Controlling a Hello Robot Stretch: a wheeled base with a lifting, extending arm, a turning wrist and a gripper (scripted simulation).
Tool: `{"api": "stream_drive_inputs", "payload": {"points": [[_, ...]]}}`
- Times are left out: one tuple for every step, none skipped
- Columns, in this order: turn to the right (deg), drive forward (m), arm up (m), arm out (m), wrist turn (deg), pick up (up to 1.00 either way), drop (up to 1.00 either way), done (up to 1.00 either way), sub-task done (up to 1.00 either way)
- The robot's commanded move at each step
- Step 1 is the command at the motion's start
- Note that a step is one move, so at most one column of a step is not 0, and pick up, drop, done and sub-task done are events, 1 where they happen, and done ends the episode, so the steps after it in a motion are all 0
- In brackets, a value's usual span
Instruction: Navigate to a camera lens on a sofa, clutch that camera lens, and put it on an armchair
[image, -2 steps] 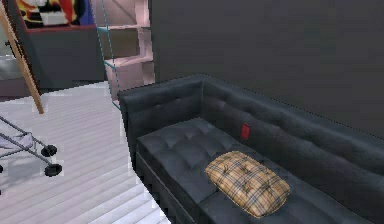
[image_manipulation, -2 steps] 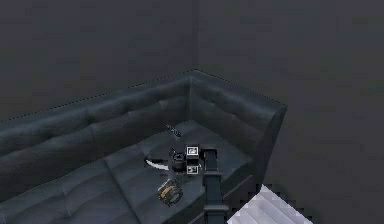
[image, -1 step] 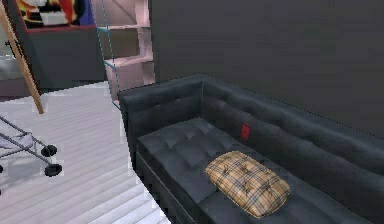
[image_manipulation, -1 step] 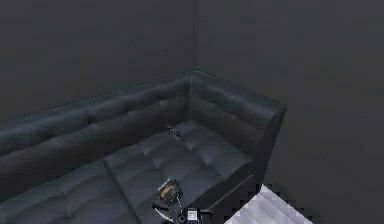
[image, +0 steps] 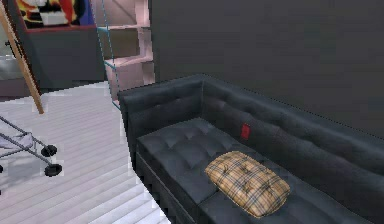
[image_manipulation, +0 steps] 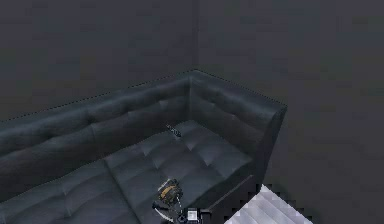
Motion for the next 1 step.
{"api": "stream_drive_inputs", "payload": {"points": [[0.0,0.0,0.1,0.0,0.0,0.0,0.0,0.0,0.0]]}}
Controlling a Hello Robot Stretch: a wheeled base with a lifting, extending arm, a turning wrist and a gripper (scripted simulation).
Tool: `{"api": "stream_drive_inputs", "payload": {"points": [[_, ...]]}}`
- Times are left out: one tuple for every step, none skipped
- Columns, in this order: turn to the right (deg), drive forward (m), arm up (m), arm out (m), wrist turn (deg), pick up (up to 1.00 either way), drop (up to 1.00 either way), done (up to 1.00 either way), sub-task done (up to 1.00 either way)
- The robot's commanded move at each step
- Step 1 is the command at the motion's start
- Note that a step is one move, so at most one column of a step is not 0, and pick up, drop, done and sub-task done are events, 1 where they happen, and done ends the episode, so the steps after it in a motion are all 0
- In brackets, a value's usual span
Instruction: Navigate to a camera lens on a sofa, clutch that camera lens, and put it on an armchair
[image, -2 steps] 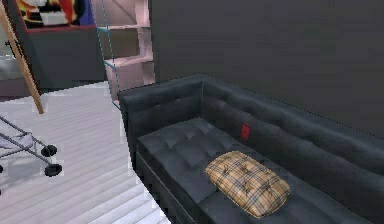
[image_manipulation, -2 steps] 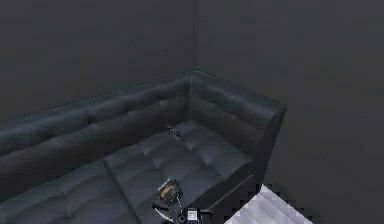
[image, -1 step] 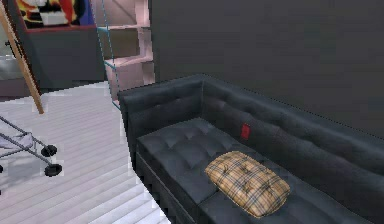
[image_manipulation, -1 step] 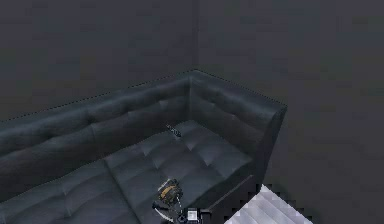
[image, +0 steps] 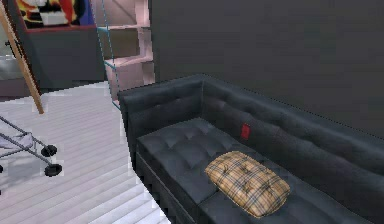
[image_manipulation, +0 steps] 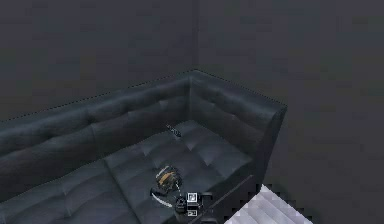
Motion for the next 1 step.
{"api": "stream_drive_inputs", "payload": {"points": [[0.0,0.0,0.44,0.0,0.0,0.0,0.0,0.0,0.0]]}}
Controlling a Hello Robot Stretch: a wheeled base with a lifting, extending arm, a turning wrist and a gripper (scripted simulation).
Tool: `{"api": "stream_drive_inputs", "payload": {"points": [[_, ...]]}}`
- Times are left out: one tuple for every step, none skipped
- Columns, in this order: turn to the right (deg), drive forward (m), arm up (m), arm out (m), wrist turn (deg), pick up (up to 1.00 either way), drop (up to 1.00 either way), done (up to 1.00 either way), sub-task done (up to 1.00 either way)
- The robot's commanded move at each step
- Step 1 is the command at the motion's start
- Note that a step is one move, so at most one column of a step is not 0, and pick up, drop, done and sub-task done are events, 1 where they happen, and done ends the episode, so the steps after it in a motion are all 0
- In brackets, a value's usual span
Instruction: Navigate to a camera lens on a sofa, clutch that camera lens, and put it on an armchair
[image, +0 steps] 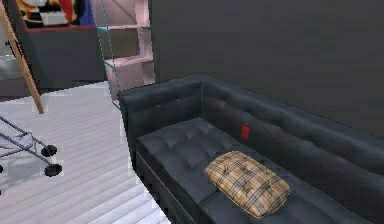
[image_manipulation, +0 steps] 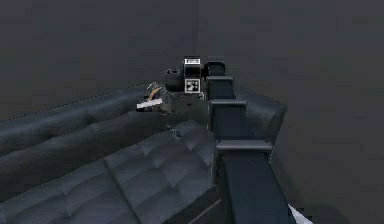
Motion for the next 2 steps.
{"api": "stream_drive_inputs", "payload": {"points": [[0.0,0.0,0.0,0.0,-45.0,0.0,0.0,0.0,0.0],[0.0,0.0,0.0,0.0,-45.0,0.0,0.0,0.0,0.0]]}}
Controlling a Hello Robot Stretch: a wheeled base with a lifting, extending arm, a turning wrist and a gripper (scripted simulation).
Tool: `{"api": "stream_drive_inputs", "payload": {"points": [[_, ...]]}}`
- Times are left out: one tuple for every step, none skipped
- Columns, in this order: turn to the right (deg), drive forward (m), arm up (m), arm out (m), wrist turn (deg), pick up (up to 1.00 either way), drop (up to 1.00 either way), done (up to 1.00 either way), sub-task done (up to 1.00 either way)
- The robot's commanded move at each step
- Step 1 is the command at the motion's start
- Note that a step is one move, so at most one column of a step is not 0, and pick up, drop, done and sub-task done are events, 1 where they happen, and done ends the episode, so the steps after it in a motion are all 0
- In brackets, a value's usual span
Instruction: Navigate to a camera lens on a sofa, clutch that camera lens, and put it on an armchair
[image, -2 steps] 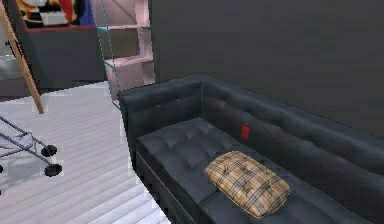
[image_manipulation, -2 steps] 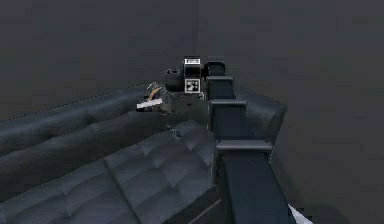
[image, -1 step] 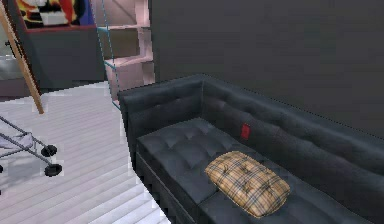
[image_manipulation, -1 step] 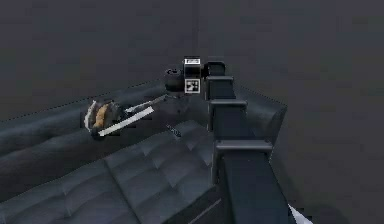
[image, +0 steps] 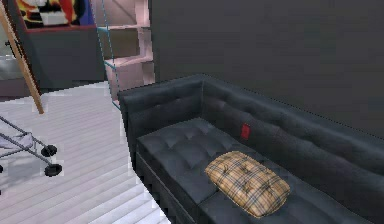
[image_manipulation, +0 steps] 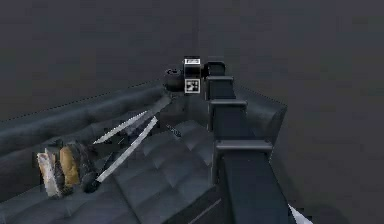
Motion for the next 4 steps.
{"api": "stream_drive_inputs", "payload": {"points": [[0.0,0.0,0.0,0.0,-12.0,0.0,0.0,0.0,0.0],[0.0,0.0,0.0,-0.28,0.0,0.0,0.0,0.0,0.0],[-45.0,0.0,0.0,0.0,0.0,0.0,0.0,0.0,0.0],[-24.0,0.0,0.0,0.0,0.0,0.0,0.0,0.0,0.0]]}}
